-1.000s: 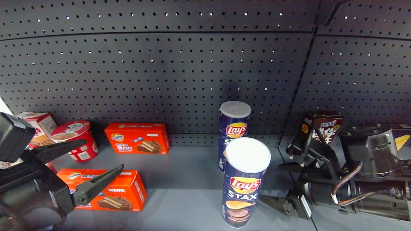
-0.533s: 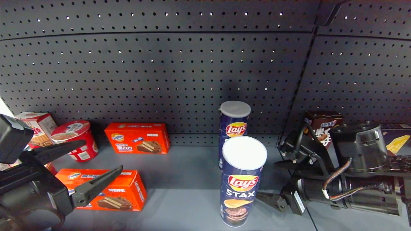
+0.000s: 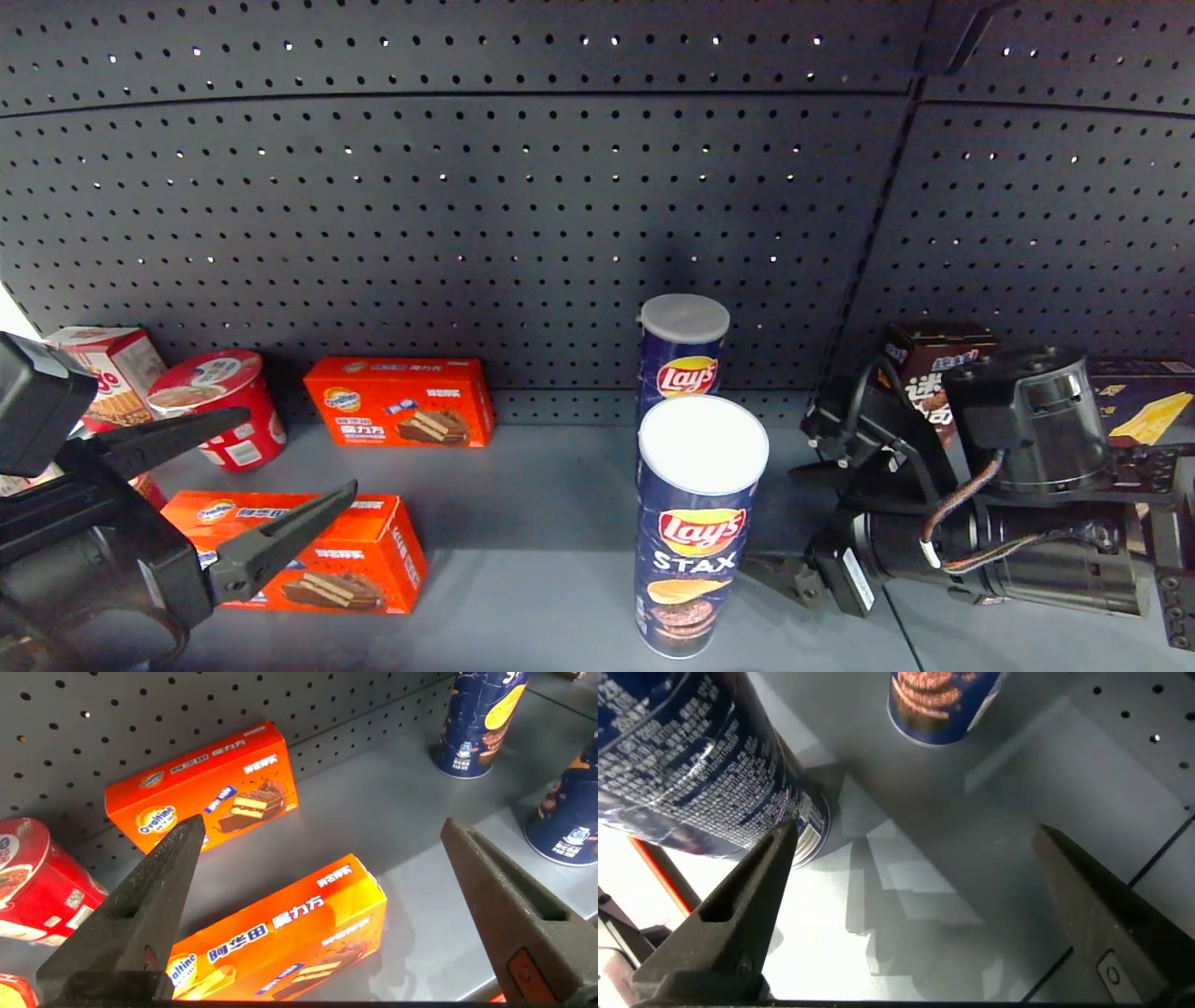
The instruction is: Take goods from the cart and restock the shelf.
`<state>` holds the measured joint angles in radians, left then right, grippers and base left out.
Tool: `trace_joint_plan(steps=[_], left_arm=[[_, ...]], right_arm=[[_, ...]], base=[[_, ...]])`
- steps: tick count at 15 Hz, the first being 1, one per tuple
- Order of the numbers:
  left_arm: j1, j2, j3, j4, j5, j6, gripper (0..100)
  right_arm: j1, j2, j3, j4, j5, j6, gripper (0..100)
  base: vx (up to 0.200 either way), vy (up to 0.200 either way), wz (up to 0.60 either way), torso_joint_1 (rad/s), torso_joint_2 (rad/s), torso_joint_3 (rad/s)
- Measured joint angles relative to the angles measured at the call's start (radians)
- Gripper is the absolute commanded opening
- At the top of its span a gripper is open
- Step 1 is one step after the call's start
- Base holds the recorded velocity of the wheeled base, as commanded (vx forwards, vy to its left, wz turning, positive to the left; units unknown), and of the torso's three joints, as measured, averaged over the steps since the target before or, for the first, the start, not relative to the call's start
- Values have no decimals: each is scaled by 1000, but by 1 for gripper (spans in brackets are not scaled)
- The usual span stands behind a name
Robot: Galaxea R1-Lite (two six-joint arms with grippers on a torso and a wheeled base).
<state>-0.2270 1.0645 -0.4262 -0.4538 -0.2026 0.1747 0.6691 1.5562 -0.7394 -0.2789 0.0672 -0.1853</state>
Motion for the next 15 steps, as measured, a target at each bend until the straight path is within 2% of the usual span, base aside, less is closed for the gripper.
trace_joint_plan(steps=[15], left_arm=[[0, -1, 8, 0, 0, -1, 100]], right_arm=[[27, 40, -23, -20, 3, -1, 100]], base=[[0, 0, 0, 0, 0, 0]])
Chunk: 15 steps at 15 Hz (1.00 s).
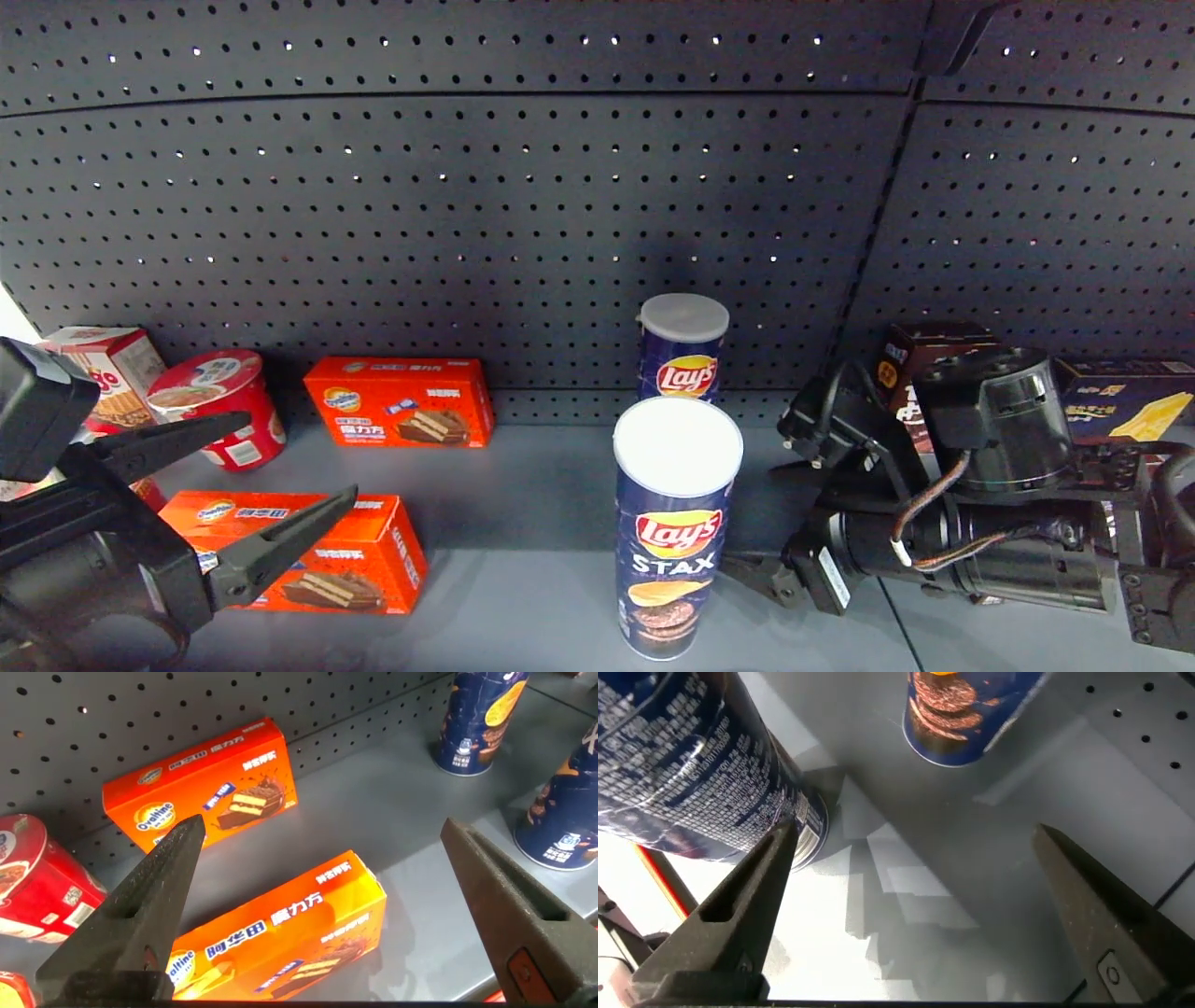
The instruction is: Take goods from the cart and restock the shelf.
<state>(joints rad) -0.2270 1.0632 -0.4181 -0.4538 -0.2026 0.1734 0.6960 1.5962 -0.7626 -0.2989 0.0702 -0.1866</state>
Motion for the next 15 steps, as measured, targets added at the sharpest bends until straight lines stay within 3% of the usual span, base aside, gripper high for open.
trace_joint_plan(steps=[7, 15], left_arm=[[0, -8, 16, 0, 0, -1, 100], [0, -36, 41, 1, 0, -3, 100]], right_arm=[[-28, -9, -11, -3, -4, 4, 100], [-147, 45, -139, -6, -9, 2, 100]], base=[[0, 0, 0, 0, 0, 0], [0, 0, 0, 0, 0, 0]])
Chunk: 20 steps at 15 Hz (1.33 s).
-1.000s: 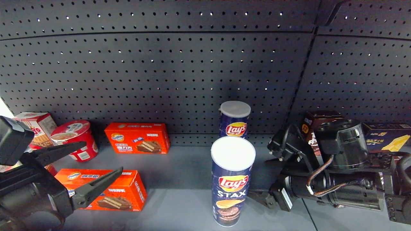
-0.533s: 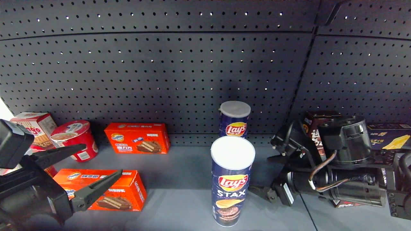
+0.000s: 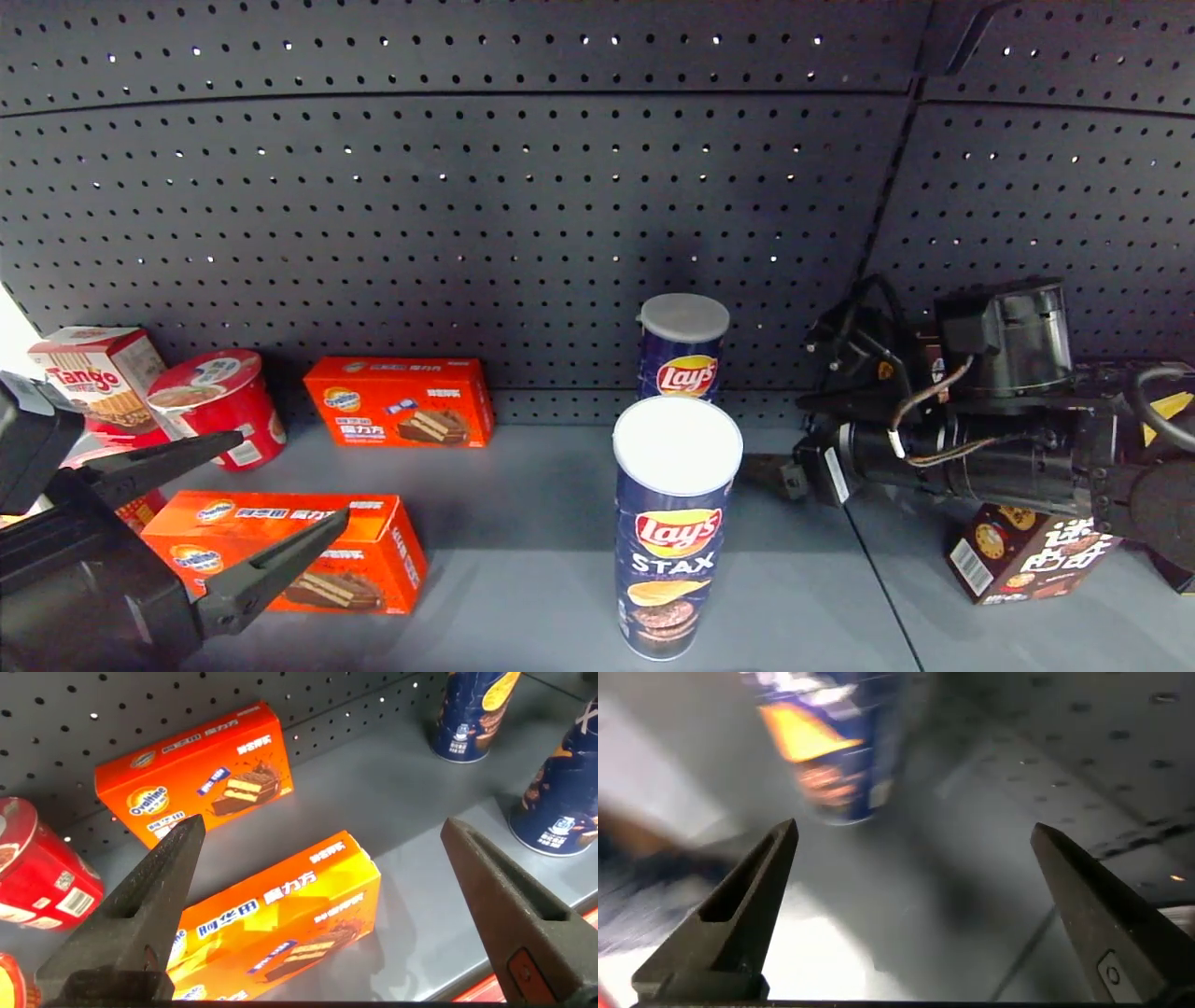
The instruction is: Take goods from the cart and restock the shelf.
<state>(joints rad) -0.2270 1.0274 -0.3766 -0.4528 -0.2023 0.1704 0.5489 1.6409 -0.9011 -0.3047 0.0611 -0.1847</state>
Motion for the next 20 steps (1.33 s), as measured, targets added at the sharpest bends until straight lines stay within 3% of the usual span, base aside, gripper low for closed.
trace_joint_plan(steps=[6, 20], left_arm=[[0, -5, -5, 0, 0, -1, 100], [1, -8, 2, 0, 0, -1, 100]], right_arm=[[-57, 82, -101, 0, -32, 0, 100], [-36, 201, -190, -2, -31, 0, 100]], base=[[0, 0, 0, 0, 0, 0], [0, 0, 0, 0, 0, 0]])
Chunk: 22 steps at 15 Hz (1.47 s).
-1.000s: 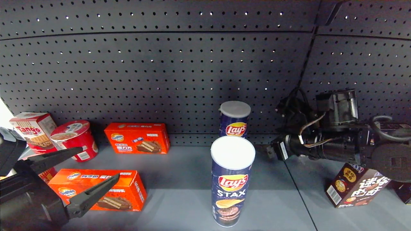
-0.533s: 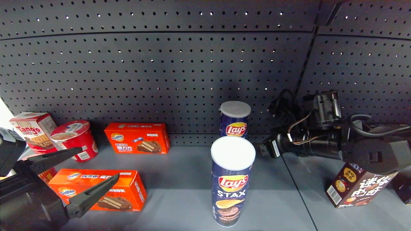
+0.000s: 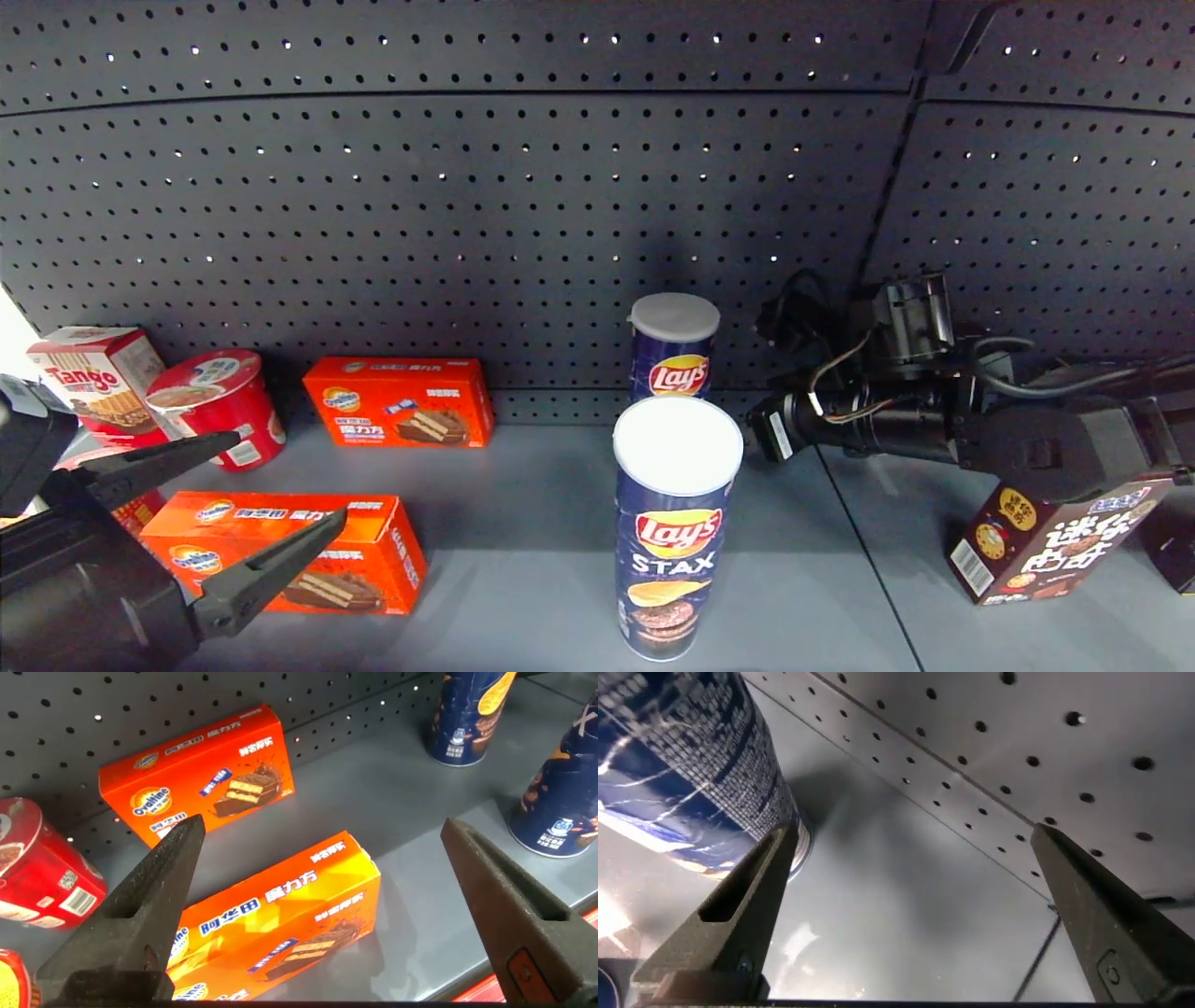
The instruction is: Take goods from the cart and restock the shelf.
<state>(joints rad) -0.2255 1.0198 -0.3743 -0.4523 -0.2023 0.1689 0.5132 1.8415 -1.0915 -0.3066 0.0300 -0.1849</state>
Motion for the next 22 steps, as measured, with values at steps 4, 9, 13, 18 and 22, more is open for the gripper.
trace_joint_plan(steps=[4, 9, 13, 18, 22], left_arm=[[0, 0, 5, 0, 0, -1, 100], [2, 0, 7, 0, 0, -1, 100], [3, -1, 7, 0, 0, -1, 100], [3, -1, 6, 0, 0, -1, 100], [4, -1, 7, 0, 0, -1, 100]], right_arm=[[9, 16, -1, -18, 3, 0, 100], [17, 32, -13, -21, 3, 0, 100], [17, 35, -14, -21, 3, 0, 100], [23, 42, -13, -21, 3, 0, 100], [24, 33, -10, -21, -1, 1, 100]], base=[[0, 0, 0, 0, 0, 0], [0, 0, 0, 0, 0, 0], [0, 0, 0, 0, 0, 0], [0, 0, 0, 0, 0, 0], [0, 0, 0, 0, 0, 0]])
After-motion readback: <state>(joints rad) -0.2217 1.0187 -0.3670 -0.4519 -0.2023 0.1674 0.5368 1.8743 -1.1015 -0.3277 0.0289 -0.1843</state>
